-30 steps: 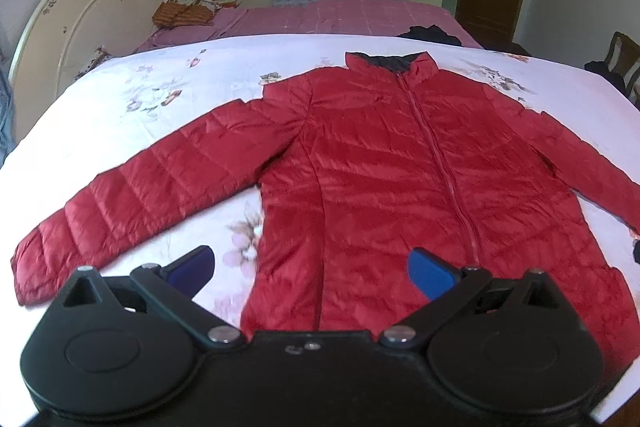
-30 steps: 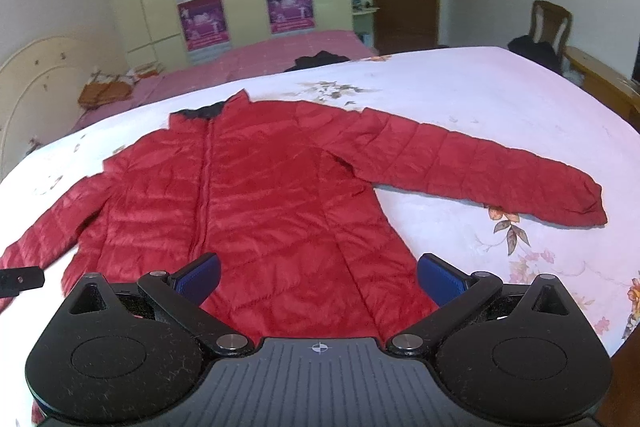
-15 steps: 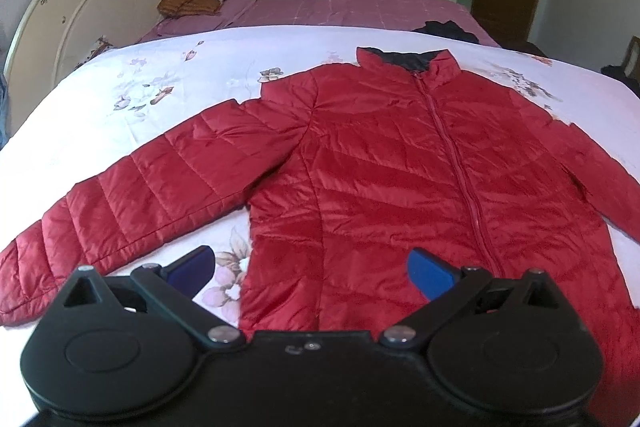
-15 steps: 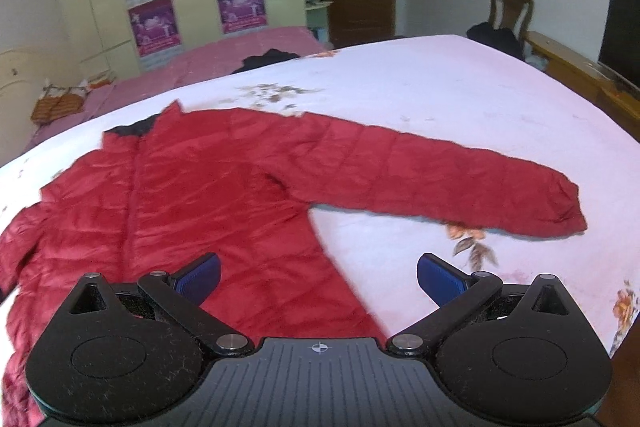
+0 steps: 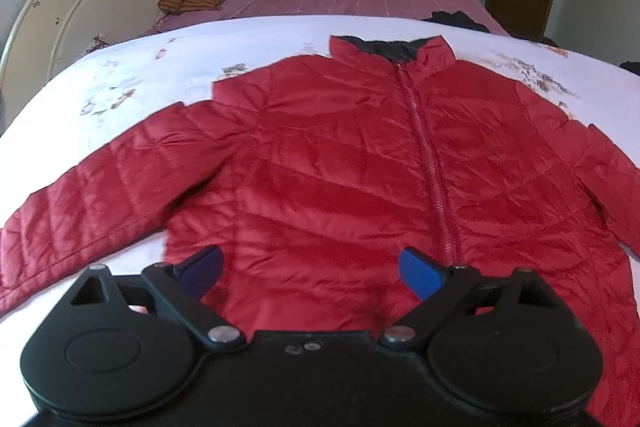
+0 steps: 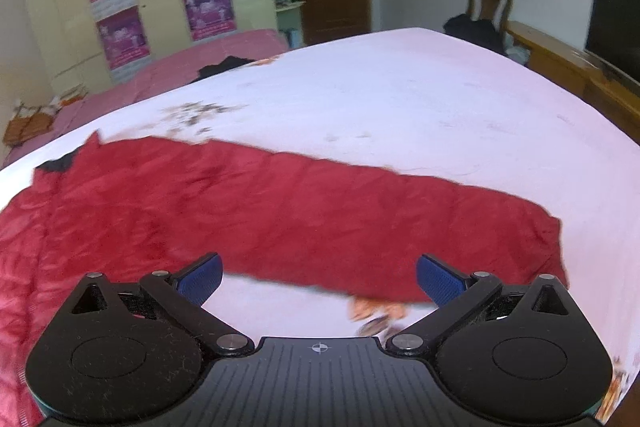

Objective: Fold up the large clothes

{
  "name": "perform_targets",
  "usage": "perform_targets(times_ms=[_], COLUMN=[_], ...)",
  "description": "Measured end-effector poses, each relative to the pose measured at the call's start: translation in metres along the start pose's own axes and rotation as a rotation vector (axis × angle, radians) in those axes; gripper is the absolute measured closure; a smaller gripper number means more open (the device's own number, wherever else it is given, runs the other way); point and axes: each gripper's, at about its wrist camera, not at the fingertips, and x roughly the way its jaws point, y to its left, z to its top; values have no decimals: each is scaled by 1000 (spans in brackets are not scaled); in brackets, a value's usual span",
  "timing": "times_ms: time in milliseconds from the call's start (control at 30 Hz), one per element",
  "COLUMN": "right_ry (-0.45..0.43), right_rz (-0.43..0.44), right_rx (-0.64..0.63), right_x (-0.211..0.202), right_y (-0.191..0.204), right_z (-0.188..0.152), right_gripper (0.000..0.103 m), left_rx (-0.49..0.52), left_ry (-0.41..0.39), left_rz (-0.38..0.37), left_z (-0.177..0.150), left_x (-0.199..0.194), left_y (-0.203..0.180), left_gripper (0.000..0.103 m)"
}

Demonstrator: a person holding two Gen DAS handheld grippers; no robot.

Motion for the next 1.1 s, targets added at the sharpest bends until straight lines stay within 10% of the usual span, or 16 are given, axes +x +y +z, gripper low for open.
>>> perform_targets(times_ms=[367,567,600,733,800,867,1100], right_ry=[29,115,122,93,74,69,-50], right_rz=[-254,-227,-201,-203,-156,-116,27], right_rx=[169,254,274,260,272,288,203], right_x=[31,50,51,45,39,36,13], right_y=[-130,-157,-159,-152,-152,-149,-91], right_z=[11,-3,-6,-7,-7,-3,40], right_gripper=[0,1,21,36,72,87,87], left_rx=[10,22,23,23,17,7,0], left_ry=[20,28,28,22,16,13,-37], left_rz=[7,10,10,4,-9,-16,-15], left_z=[12,14,15,16,17,19,29], left_x=[20,23,23,21,20,20,7], left_y=[-38,-46,-46,-45,-43,-39,-20], left_gripper=[10,10,10,12,12,13,14])
